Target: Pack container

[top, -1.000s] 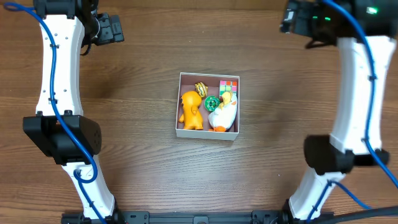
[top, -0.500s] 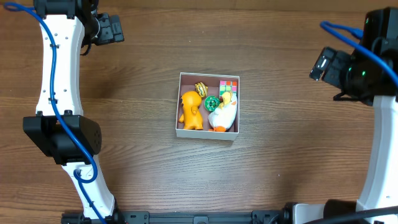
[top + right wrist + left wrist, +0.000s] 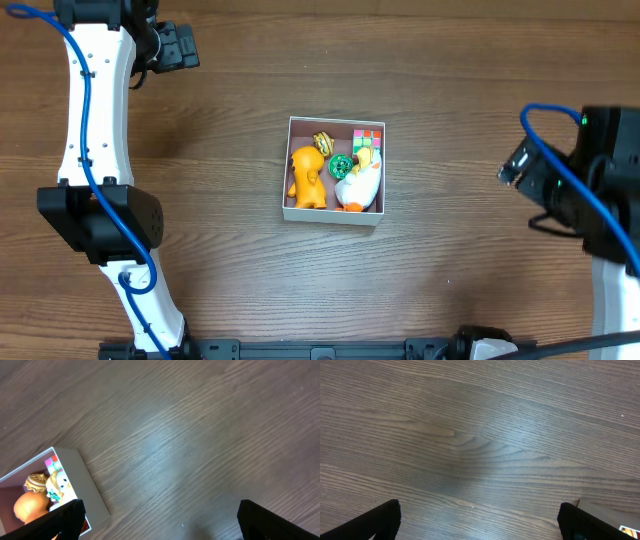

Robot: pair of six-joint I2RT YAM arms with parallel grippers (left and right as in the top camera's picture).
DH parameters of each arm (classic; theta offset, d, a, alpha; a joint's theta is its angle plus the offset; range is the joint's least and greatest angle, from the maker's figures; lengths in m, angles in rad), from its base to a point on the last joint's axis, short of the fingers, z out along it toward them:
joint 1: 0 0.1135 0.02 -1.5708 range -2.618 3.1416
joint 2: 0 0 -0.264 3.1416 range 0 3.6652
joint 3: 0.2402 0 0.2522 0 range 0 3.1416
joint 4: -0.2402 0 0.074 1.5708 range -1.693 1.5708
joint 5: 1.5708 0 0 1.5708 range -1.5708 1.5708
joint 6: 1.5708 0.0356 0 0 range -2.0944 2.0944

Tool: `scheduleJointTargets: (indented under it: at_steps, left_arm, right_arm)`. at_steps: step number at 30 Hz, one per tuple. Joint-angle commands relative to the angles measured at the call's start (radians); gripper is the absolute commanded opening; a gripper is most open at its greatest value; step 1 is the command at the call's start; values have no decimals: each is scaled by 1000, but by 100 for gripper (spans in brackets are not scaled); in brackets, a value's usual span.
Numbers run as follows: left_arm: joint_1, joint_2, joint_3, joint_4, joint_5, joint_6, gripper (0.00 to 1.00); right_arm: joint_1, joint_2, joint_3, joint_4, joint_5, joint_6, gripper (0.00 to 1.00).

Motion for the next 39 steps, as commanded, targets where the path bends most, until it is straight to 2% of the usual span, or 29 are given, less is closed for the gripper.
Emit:
scheduleJointTargets:
  at_steps: [1, 24, 32, 35, 39]
  left_arm:
    - [-1, -7, 23, 1, 3, -16, 100]
    - [-1, -7, 23, 1, 3, -16, 100]
    - [-1, -7, 23, 1, 3, -16, 100]
    - [-1, -7, 23, 1, 3, -16, 100]
    - [-1, -7, 23, 1, 3, -16, 100]
  right_arm:
    - [1, -11, -15, -14, 18, 29, 100]
    - [1, -20, -15, -73, 20, 21, 100]
    - [1, -235, -62, 128, 67, 14, 100]
    - [1, -353, -174, 227, 73, 14, 100]
    - [1, -519, -399, 476, 67, 10, 100]
